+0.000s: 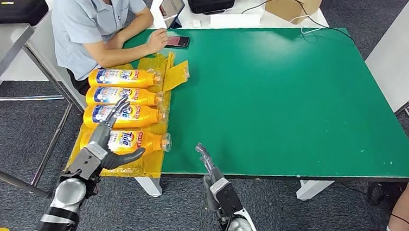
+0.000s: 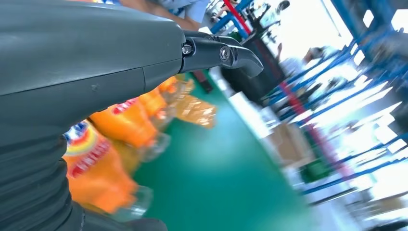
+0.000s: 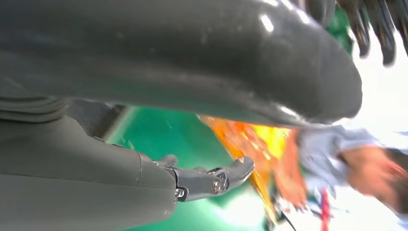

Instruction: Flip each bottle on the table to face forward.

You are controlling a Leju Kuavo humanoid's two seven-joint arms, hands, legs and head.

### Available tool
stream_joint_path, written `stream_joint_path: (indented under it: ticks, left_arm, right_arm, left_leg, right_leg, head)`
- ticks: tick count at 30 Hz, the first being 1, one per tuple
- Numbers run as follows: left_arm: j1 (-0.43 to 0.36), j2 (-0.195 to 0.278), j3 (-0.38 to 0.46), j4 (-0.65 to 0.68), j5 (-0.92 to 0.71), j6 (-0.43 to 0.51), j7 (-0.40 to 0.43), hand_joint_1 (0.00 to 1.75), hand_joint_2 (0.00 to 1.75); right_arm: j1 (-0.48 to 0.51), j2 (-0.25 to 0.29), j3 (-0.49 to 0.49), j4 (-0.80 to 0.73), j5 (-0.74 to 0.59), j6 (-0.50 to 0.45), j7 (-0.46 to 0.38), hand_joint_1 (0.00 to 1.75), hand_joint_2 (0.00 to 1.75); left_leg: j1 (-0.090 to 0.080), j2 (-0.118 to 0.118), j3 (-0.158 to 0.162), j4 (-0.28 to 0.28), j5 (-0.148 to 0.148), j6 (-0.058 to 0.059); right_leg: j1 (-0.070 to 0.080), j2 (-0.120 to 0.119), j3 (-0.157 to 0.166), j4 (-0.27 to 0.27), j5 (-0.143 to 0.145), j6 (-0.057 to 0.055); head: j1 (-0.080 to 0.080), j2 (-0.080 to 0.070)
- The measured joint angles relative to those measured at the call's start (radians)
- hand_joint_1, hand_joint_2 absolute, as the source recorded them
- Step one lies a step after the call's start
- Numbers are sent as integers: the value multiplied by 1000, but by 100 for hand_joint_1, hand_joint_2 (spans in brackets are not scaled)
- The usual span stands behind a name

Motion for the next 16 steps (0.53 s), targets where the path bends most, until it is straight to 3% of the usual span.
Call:
stream_joint_path:
  ticks: [1, 4, 6, 11, 16]
  left_arm:
    - [23, -19, 14, -25, 57, 2, -1, 0, 175]
    - [118, -110, 45, -119, 237, 26, 5, 0, 175]
    - [186, -172, 48, -171, 321, 37, 6, 0, 175]
    - [297, -261, 45, -223, 373, 38, -7, 0, 175]
    - [328, -300, 45, -224, 334, 58, -28, 0, 175]
  right_arm:
    - [20, -7, 0, -62, 10, -58, 0, 0, 175]
    - [76, -58, 17, -287, 81, -333, -1, 0, 175]
    - [117, -98, 25, -429, 166, -464, -1, 0, 175]
    - [241, -124, -25, -659, 384, -507, -1, 0, 175]
    - [298, -121, -84, -749, 416, -509, -1, 0, 175]
  left_leg:
    - [0, 0, 0, 0, 0, 0]
    - [-2, 0, -1, 0, -1, 1]
    - [-2, 0, -1, 0, -3, 3]
    - [-2, 0, -1, 0, -5, 4]
    - [-2, 0, -1, 0, -5, 4]
  right_leg:
    - [-1, 0, 0, 0, 0, 0]
    - [-2, 0, 0, -2, 0, 1]
    - [-3, 0, 0, -3, 0, 1]
    - [-2, 0, 0, -5, -1, 2]
    - [-1, 0, 1, -5, -2, 3]
  head:
    - [0, 0]
    - [0, 0]
    - [0, 0]
    - [0, 0]
    - [0, 0]
